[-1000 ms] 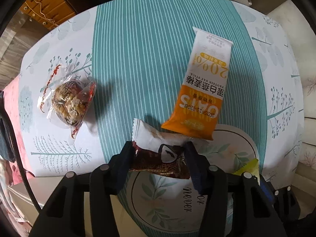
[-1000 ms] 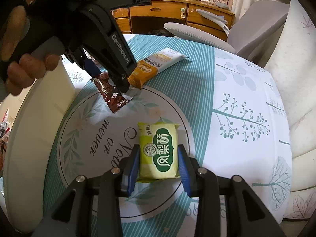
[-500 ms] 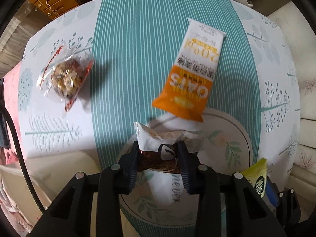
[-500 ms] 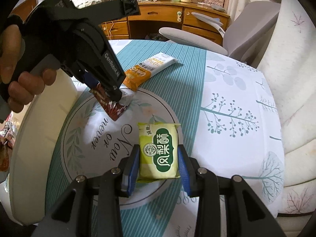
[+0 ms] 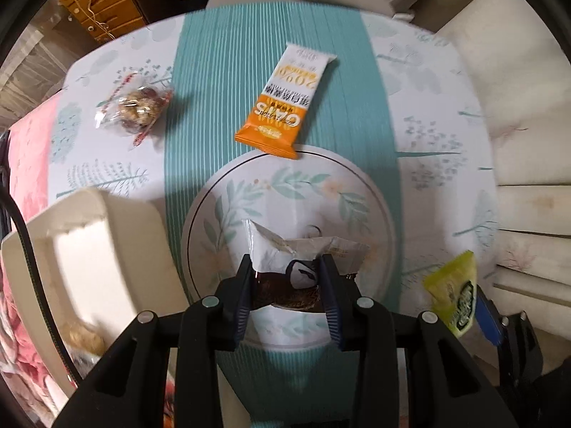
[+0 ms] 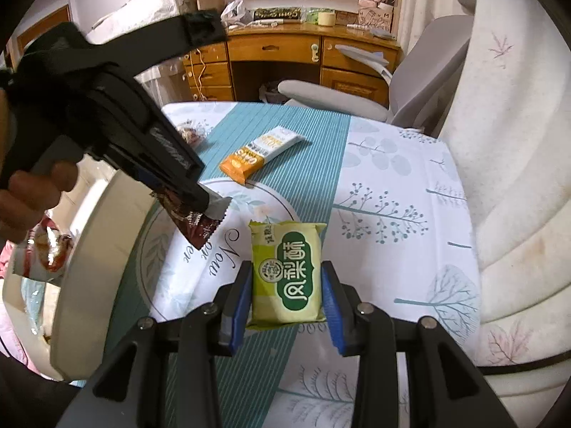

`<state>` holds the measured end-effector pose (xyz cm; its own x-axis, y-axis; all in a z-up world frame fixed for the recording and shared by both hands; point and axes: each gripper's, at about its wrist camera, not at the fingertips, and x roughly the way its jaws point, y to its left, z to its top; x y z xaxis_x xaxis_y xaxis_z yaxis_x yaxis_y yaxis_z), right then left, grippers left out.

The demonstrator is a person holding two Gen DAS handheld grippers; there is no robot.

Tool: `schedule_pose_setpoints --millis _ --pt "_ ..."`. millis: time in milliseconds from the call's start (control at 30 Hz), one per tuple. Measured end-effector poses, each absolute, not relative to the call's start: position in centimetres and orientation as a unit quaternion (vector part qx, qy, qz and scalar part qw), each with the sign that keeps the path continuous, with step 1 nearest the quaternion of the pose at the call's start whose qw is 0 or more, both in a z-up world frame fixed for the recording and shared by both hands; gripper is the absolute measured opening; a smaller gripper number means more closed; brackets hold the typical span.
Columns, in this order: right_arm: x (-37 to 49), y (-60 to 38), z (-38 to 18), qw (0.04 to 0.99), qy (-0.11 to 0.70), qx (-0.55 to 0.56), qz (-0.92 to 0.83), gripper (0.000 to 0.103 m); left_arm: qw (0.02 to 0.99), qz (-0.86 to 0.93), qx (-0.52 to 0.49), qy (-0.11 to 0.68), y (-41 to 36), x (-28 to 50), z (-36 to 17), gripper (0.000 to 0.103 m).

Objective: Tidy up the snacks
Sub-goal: 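Carry both held packs over the white tray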

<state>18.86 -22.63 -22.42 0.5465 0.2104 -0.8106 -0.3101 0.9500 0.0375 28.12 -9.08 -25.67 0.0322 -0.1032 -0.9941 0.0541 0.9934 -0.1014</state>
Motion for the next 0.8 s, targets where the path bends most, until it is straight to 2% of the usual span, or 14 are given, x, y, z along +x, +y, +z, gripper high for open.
schedule_pose_setpoints --millis 433,633,800 --pt "15.9 -23.1 -19.2 0.886 0.441 -0.009 0.144 0.037 0.785 -0.109 -0.111 0.599 -4.6 23.6 -16.0 0.034" --pt "14.2 -21.6 -18.4 0.884 0.443 0.012 0.152 0.037 0.814 -0.120 -0.160 0.546 -1.8 19.7 -13.9 0.034" --pt "12.5 -19.6 -17.5 0.884 0.438 0.025 0.163 0.037 0.829 -0.114 -0.162 0.524 1.1 16.7 -12.7 0.034"
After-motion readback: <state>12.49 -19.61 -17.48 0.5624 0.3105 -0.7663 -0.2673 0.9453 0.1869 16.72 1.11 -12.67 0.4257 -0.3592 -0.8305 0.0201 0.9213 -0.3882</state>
